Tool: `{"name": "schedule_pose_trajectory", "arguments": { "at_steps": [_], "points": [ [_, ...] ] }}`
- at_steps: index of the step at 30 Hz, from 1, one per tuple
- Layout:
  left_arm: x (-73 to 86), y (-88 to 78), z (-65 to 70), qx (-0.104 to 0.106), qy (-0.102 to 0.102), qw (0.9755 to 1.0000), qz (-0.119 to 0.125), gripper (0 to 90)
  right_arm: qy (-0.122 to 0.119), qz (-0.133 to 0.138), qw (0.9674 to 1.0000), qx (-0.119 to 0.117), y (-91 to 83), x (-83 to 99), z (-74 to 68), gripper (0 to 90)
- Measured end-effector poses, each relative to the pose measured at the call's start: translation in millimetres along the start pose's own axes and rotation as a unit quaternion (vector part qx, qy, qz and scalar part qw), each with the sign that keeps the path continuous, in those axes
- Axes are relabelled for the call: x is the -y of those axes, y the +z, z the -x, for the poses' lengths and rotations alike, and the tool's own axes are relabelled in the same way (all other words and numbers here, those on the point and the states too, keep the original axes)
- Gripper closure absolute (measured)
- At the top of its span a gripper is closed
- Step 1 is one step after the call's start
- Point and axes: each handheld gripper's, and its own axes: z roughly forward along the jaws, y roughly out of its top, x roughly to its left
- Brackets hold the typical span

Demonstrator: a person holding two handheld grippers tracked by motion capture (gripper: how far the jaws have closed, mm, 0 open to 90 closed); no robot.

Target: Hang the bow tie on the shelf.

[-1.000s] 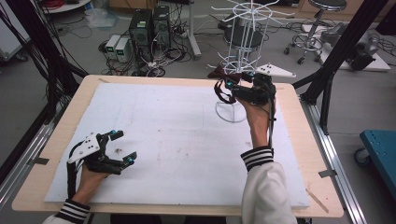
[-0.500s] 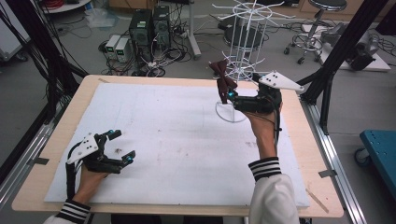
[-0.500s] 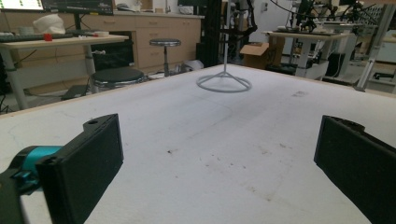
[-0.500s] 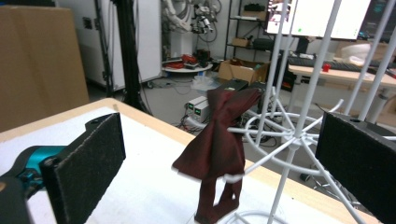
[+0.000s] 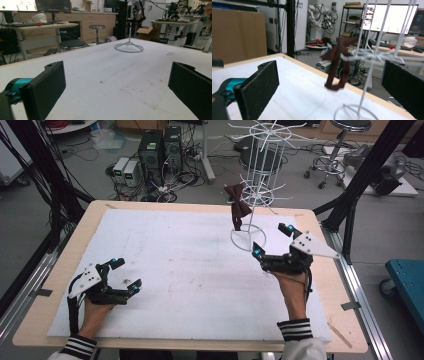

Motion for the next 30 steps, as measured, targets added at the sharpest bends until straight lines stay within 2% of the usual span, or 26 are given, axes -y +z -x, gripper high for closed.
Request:
{"name": "schedule_pose_trajectory", "arguments": {
  "at_steps": [2, 4, 7, 11, 15, 19, 21, 23, 27, 30],
  "points": [
    [0.6, -1.2, -0.7, -0.007, -0.001, 1.0, 0.005, 1.7, 0.002, -0.005, 1.0, 0.002, -8.2, 11.2, 0.2, 0.7],
    [1.3, -1.6, -1.3, -0.007, -0.004, 1.0, 0.003, 1.7, 0.004, 0.004, 1.0, -0.001, -15.0, 23.1, 0.1, 0.7],
    [1.8, -2.1, 0.0, -0.012, 0.002, 0.9999, 0.002, 1.7, 0.009, -0.003, 1.0, 0.0, -23.0, 40.0, -1.9, 0.7],
    [3.6, -3.5, 1.1, -0.016, 0.005, 0.9998, 0.008, 1.8, 0.003, 0.001, 1.0, 0.001, -33.3, 59.6, -5.1, 0.7],
    [5.6, -4.8, 2.3, -0.025, 0.009, 0.9996, 0.01, 1.7, 0.003, 0.004, 0.9999, 0.013, -42.1, 77.7, -7.3, 0.7],
    [7.3, -3.9, 4.8, -0.027, 0.015, 0.9995, 0.011, 1.7, 0.014, -0.008, 0.9995, 0.026, -47.0, 97.1, -4.7, 0.7],
    [8.6, -3.6, 5.5, -0.027, 0.018, 0.9994, 0.011, 1.7, 0.028, -0.007, 0.9991, 0.032, -49.3, 106.3, -3.3, 0.7],
    [9.7, -3.6, 5.9, -0.029, 0.015, 0.9994, 0.014, 1.7, 0.029, -0.005, 0.9987, 0.042, -50.8, 114.1, -2.3, 0.7],
    [11.0, -4.5, 5.7, -0.028, 0.01, 0.9995, 0.012, 1.7, 0.029, 0.003, 0.9986, 0.044, -50.5, 122.0, -2.5, 0.7],
    [11.5, -4.7, 6.3, -0.029, 0.011, 0.9994, 0.013, 1.7, 0.026, -0.003, 0.9987, 0.043, -47.9, 125.2, -3.6, 0.7]
  ]
}}
